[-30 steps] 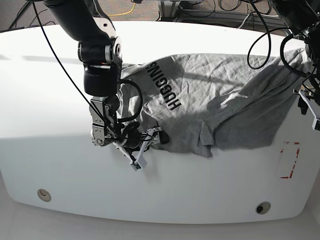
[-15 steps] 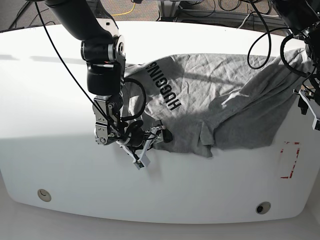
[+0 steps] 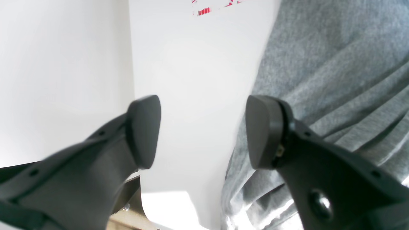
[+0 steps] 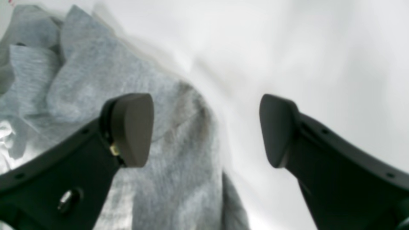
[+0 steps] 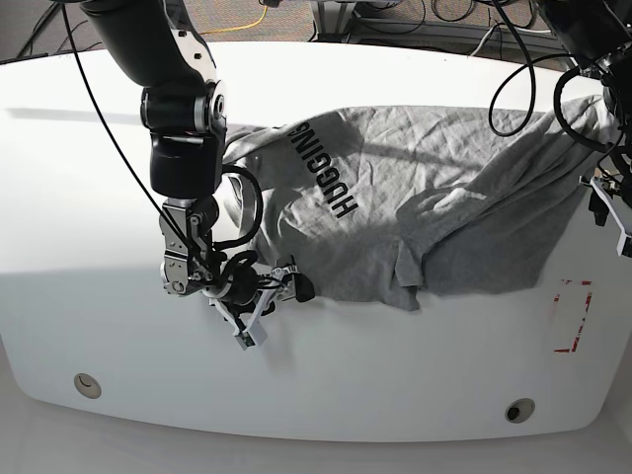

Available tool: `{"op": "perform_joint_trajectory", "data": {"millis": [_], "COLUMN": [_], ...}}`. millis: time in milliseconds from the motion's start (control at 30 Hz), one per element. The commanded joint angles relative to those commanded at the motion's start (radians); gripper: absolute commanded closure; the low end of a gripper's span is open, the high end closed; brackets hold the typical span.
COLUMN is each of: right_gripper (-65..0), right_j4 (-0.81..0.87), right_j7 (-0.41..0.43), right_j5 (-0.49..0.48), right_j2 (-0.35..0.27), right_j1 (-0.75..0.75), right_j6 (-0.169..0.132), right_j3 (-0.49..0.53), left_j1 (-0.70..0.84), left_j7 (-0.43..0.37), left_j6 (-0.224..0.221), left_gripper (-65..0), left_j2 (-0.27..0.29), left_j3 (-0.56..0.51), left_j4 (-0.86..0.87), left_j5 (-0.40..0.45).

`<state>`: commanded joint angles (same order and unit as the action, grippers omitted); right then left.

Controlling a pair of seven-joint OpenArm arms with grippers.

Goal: Layout the t-shirt on the table in an organized manner, then fold the t-shirt properly

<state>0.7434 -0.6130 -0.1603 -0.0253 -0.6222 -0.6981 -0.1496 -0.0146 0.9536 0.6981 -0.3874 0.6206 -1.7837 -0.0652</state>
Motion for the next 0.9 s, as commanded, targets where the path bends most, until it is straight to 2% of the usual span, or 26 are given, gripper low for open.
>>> {"op": "perform_joint_trajectory", "data": {"millis": [667, 767, 900], "right_gripper": [-49.1, -42.6, -25.4], "right_j4": [-0.014, -0.014, -0.012], "right_j7": [0.015, 0.015, 0.017], "right_j5": [0.003, 0.005, 0.005], "right_j2": [0.077, 0.078, 0.078], "right_j1": [0.031, 0.029, 0.025], "right_j6": [0.0, 0.0, 0.0], "right_j3": [0.0, 0.0, 0.0], "left_j1": [0.0, 0.0, 0.0], "left_j7": [-0.002, -0.002, -0.002], "left_j6": [0.0, 0.0, 0.0], "left_gripper": [-39.2, -39.2, -39.2], "left_j2": [0.0, 0.0, 0.0], "left_j3": [0.0, 0.0, 0.0], "left_j4": [0.0, 0.0, 0.0], "left_j5": [0.0, 0.0, 0.0]}}
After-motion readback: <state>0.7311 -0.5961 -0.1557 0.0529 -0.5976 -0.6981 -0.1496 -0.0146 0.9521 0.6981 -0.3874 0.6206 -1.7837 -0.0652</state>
